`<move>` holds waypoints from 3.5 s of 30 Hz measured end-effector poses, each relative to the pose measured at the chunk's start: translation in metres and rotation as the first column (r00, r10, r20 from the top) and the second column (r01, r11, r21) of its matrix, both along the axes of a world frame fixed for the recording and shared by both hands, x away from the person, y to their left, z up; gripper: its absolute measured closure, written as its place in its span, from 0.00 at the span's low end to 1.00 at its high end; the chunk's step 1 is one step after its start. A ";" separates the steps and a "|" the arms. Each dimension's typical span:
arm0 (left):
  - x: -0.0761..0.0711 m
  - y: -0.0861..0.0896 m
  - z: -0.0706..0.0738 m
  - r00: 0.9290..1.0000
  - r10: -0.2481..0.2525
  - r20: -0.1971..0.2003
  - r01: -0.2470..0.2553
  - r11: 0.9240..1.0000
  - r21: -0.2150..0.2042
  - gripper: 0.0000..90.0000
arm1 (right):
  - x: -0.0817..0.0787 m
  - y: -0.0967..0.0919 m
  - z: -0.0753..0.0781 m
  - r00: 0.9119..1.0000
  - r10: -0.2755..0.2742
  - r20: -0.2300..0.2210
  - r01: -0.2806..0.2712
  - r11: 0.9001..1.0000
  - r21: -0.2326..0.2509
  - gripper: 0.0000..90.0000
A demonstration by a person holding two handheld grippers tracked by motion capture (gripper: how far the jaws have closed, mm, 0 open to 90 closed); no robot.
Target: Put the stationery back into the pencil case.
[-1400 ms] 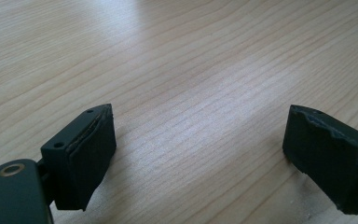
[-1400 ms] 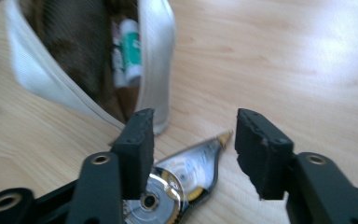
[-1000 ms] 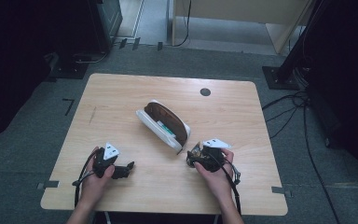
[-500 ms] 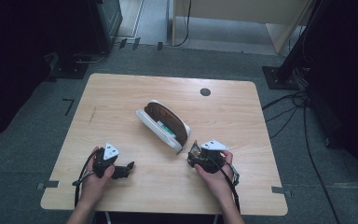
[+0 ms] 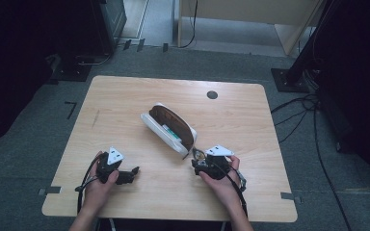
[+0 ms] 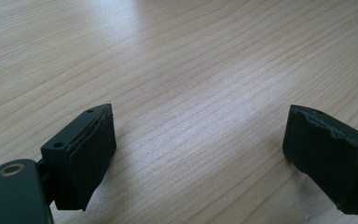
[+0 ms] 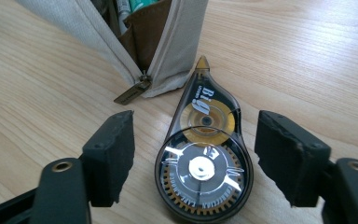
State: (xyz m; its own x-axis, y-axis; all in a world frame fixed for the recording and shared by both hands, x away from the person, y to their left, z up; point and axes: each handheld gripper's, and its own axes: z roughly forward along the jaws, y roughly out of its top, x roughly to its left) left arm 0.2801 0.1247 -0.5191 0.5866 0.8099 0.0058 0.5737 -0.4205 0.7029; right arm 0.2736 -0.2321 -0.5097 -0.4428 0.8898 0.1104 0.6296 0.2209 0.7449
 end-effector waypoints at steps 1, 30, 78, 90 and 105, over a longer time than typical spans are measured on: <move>0.000 0.000 0.000 1.000 0.000 0.000 0.000 1.000 0.000 0.11 | 0.000 0.000 0.000 1.000 0.004 0.001 -0.004 1.000 -0.004 0.36; 0.000 0.000 0.000 1.000 -0.006 -0.001 0.006 1.000 0.000 0.11 | -0.005 -0.004 -0.013 0.999 -0.022 0.049 0.025 0.998 -0.059 0.46; 0.000 -0.001 0.000 1.000 -0.007 -0.001 0.007 1.000 0.000 0.11 | -0.001 -0.019 0.076 0.974 0.019 0.225 -0.021 1.000 0.006 0.46; 0.000 -0.001 0.000 1.000 -0.008 -0.002 0.008 1.000 -0.001 0.11 | 0.009 -0.002 0.095 0.965 0.067 0.253 -0.072 0.997 0.011 0.46; 0.000 -0.001 0.000 1.000 -0.012 0.000 0.012 1.000 -0.001 0.11 | 0.034 0.026 0.102 0.951 0.168 0.259 -0.173 0.985 -0.004 0.46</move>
State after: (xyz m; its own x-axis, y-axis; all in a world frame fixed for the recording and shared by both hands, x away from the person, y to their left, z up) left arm 0.2801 0.1241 -0.5191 0.5962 0.8028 0.0050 0.5689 -0.4268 0.7030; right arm 0.3078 -0.2065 -0.4076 -0.6037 0.7971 -0.0113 0.3699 0.2927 0.8818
